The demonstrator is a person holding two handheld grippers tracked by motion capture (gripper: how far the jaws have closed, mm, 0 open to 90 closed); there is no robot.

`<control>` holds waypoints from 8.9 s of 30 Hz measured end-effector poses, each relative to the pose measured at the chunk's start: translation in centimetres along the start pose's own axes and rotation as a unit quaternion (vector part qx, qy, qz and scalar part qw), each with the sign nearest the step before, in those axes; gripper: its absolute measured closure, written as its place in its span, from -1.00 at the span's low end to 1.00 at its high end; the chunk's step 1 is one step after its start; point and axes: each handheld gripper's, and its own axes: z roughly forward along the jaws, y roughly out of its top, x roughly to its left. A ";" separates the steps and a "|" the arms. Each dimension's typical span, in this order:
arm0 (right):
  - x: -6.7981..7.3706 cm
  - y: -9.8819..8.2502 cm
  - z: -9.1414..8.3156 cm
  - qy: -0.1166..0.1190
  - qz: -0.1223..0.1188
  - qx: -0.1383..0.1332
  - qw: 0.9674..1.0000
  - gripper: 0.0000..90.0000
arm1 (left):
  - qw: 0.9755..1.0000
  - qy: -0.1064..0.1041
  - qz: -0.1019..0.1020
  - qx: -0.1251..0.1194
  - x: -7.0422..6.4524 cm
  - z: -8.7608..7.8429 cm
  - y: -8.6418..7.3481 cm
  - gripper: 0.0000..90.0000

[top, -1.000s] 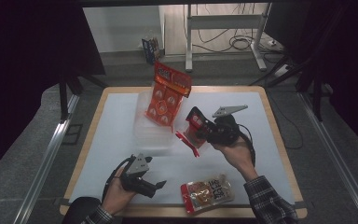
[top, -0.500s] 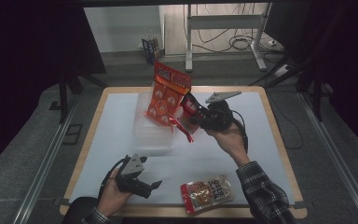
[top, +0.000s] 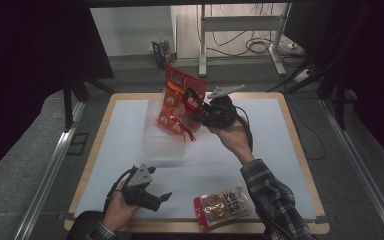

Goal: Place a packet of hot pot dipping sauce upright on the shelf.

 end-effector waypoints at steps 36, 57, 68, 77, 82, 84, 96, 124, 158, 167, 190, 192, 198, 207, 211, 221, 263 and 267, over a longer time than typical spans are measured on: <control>0.0 -1.5 8.7 0.059 -0.050 0.008 0.997 0.59 | 1.000 0.005 -0.005 0.009 0.7 -0.2 -0.2 -0.99; 0.5 -1.8 9.5 0.078 -0.041 0.052 0.995 0.32 | 1.000 0.001 0.000 0.015 0.5 0.0 -0.2 -0.99; 0.7 -1.7 8.5 0.049 -0.039 0.062 0.996 -0.27 | 1.000 -0.001 0.007 0.022 0.4 0.2 -0.2 -0.98; 1.1 -1.9 7.3 0.022 -0.037 0.065 0.997 -0.60 | 1.000 -0.002 0.010 0.024 0.3 0.3 -0.2 -0.98; 1.4 -2.5 6.5 0.010 -0.039 0.074 0.996 -0.66 | 1.000 -0.003 0.012 0.026 0.2 0.3 -0.2 -0.98; 1.5 -2.8 6.0 0.005 -0.040 0.075 0.996 -0.69 | 1.000 -0.003 0.013 0.026 0.1 0.4 -0.2 -0.98; 2.5 -4.8 3.9 0.000 -0.035 0.076 0.997 -0.79 | 1.000 -0.005 0.014 0.026 0.1 0.5 -0.2 -0.98; 3.4 -10.2 0.2 -0.018 0.031 0.032 0.999 -0.90 | 0.999 -0.005 0.020 0.030 -0.1 0.6 -0.2 -0.98; 8.1 -16.0 -5.9 -0.024 -0.023 0.133 0.991 0.67 | 0.999 -0.006 0.028 0.029 -0.3 0.7 -0.1 -0.98; 10.0 -18.6 -7.7 0.006 -0.007 0.137 0.991 0.94 | 0.999 -0.005 0.033 0.028 -0.5 0.7 0.0 -0.97; 11.2 -21.4 -5.6 -0.016 0.002 0.201 0.980 0.98 | 0.999 0.001 0.034 0.031 -0.5 0.8 0.0 -0.97; 11.1 -21.2 -5.2 -0.026 -0.005 0.197 0.980 0.98 | 0.999 0.001 0.034 0.032 -0.5 0.9 0.1 -0.97; 10.9 -20.3 -3.8 -0.058 -0.031 0.196 0.978 0.98 | 0.999 0.002 0.035 0.033 -0.5 0.9 0.1 -0.97; 10.6 -19.6 -2.7 -0.077 -0.040 0.196 0.977 0.98 | 0.999 0.003 0.035 0.033 -0.4 0.9 0.1 -0.97; 9.9 -20.0 -4.0 -0.029 0.010 0.183 0.983 0.97 | 0.999 0.003 0.033 0.032 -0.4 0.8 0.0 -0.97; 11.7 -21.6 -5.8 -0.024 -0.006 0.199 0.980 0.98 | 0.999 0.003 0.035 0.036 -0.5 1.0 0.1 -0.97; 12.0 -20.8 -6.2 0.008 0.028 0.180 0.983 0.89 | 0.999 -0.001 0.027 0.035 -0.4 1.2 0.3 -0.96; 12.7 -21.3 -5.1 0.016 0.015 0.198 0.980 0.89 | 0.999 -0.001 0.027 0.033 -0.3 1.1 0.3 -0.96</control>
